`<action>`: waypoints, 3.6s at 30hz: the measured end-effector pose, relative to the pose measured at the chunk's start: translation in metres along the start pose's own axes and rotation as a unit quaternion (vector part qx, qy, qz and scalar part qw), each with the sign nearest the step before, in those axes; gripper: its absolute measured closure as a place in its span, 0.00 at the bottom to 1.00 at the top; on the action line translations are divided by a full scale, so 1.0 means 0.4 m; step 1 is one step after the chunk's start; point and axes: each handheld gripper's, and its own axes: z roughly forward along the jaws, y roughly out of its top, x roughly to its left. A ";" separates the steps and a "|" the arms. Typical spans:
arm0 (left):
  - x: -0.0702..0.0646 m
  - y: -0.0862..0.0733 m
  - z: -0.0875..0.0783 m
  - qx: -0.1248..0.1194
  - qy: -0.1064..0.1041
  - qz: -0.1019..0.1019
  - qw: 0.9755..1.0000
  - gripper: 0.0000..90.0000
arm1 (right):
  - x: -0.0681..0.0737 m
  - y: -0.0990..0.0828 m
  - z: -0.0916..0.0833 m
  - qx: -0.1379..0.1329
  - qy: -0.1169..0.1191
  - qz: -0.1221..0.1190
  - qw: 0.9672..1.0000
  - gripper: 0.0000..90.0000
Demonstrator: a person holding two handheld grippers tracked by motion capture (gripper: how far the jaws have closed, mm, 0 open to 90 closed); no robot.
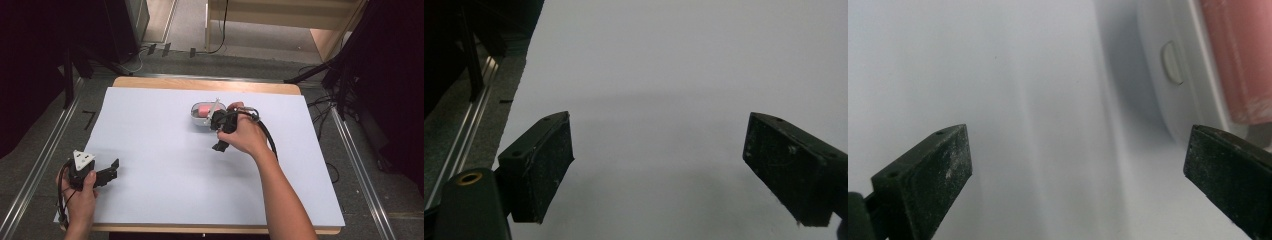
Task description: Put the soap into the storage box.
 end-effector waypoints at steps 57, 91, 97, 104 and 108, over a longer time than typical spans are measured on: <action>-0.011 -0.001 0.001 -0.001 0.011 0.019 1.000 0.15 | 0.105 -0.320 -0.044 -0.090 -0.012 0.088 0.992 0.00; -0.014 -0.003 -0.003 -0.008 0.014 0.023 1.000 0.15 | 0.161 -0.513 -0.077 -0.148 -0.028 0.153 0.977 0.00; -0.015 -0.003 -0.002 -0.006 0.013 0.024 1.000 0.15 | 0.176 -0.545 -0.077 -0.160 -0.032 0.161 0.973 0.00; -0.016 -0.003 -0.002 -0.005 0.015 0.027 1.000 0.15 | 0.194 -0.596 -0.084 -0.186 -0.034 0.182 0.965 0.00; -0.016 -0.003 -0.002 -0.005 0.015 0.027 0.999 0.15 | 0.201 -0.611 -0.088 -0.192 -0.033 0.189 0.962 0.00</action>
